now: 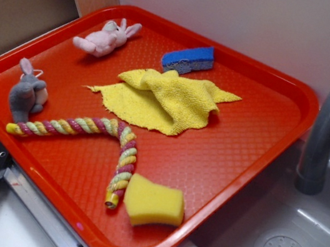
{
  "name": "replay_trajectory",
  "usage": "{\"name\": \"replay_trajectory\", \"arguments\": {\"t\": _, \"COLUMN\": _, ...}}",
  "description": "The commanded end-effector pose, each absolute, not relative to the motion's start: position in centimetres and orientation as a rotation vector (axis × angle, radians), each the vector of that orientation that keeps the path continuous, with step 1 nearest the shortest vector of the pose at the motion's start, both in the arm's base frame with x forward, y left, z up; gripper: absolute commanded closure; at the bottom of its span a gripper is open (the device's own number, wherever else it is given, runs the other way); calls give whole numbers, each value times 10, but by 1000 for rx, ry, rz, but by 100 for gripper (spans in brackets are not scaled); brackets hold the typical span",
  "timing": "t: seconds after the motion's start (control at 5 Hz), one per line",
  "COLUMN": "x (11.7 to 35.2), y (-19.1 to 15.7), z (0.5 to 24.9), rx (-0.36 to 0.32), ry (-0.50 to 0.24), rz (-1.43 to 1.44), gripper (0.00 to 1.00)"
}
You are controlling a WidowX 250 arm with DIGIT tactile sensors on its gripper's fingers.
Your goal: Grab the gray animal.
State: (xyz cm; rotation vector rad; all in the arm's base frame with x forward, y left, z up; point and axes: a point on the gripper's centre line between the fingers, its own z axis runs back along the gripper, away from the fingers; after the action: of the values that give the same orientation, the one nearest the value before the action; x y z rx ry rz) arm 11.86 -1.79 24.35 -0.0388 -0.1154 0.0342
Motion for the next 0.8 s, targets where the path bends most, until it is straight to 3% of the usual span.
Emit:
{"name": "replay_trajectory", "arguments": {"t": 0.0, "x": 119, "y": -18, "z": 243, "rx": -39, "ry": -115, "rz": 34, "gripper": 0}}
{"name": "replay_trajectory", "arguments": {"t": 0.4, "x": 129, "y": 11, "z": 209, "rx": -89, "ry": -4, "rz": 541, "gripper": 0}}
{"name": "replay_trajectory", "arguments": {"t": 0.6, "x": 133, "y": 20, "z": 188, "rx": -37, "ry": -40, "rz": 790, "gripper": 0}}
